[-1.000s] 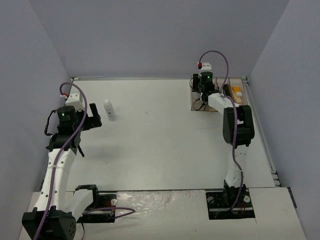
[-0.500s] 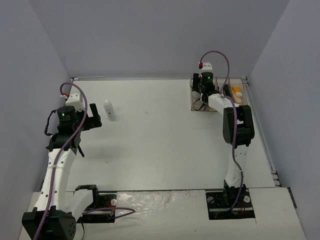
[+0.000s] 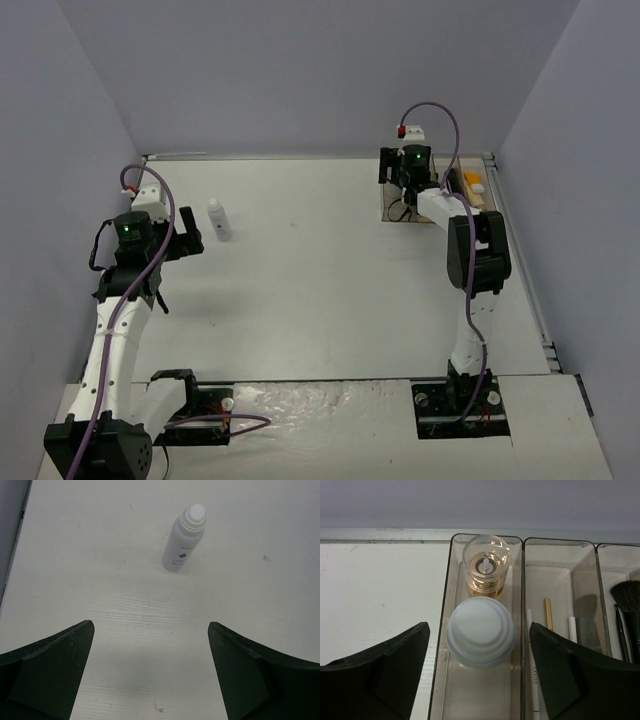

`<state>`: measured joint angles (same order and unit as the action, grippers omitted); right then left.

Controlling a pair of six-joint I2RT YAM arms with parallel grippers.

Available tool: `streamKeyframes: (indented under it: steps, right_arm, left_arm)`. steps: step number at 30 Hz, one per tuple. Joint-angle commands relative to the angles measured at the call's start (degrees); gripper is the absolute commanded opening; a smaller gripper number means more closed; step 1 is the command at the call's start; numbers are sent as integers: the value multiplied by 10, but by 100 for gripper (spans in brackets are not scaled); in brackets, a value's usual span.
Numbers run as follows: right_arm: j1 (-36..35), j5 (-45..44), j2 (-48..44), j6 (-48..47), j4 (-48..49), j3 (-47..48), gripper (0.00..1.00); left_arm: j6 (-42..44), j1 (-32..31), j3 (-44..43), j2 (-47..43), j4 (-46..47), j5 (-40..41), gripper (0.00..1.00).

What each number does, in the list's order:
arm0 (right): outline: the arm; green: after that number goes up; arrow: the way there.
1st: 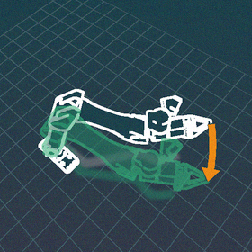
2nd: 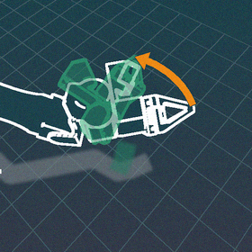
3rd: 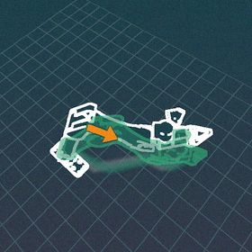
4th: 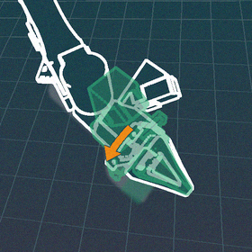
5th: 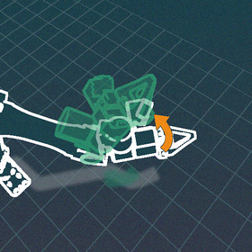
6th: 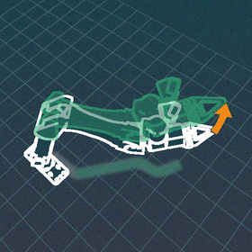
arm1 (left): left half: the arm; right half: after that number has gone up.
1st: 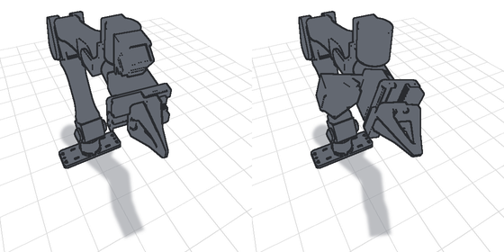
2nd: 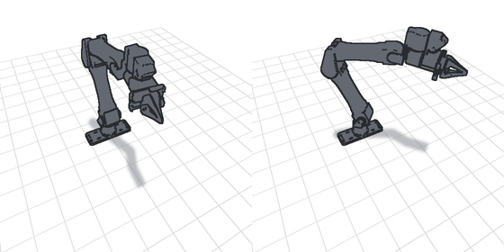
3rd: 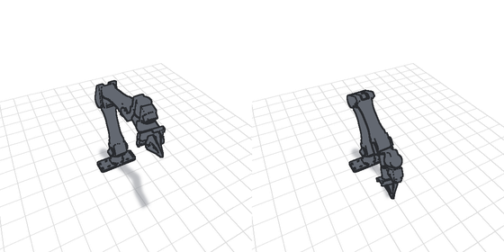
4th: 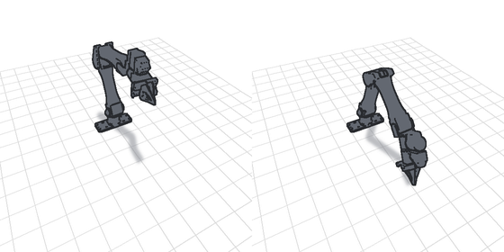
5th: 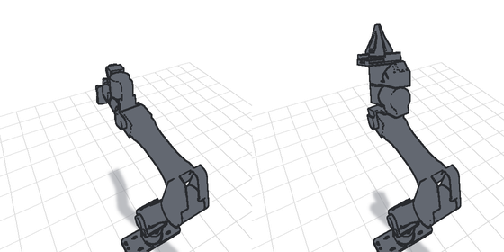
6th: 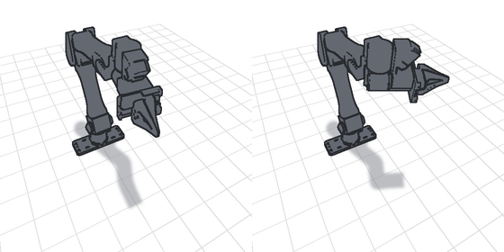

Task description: Organize the makeup

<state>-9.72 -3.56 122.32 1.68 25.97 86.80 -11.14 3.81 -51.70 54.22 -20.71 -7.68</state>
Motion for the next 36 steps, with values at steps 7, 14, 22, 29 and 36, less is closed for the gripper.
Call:
streamKeyframes:
  steps: [7,14,22,29,36]
  right_arm:
    - [0,22,-294,22,-101,-67,100]
    - [1,112,-492,90,-154,-202,100]
    - [0,171,-680,135,-164,-355,100]
    - [0,189,-747,128,-201,-388,100]
    - [0,182,-758,125,-209,-390,100]
  left_arm:
    - [-14,-2,-21,43,74,-28,97]
    - [21,-46,-84,196,132,-8,97]
    - [44,-70,-185,362,173,-1,97]
    - [36,-69,-213,437,191,15,85]
    - [13,-94,-213,435,190,3,38]
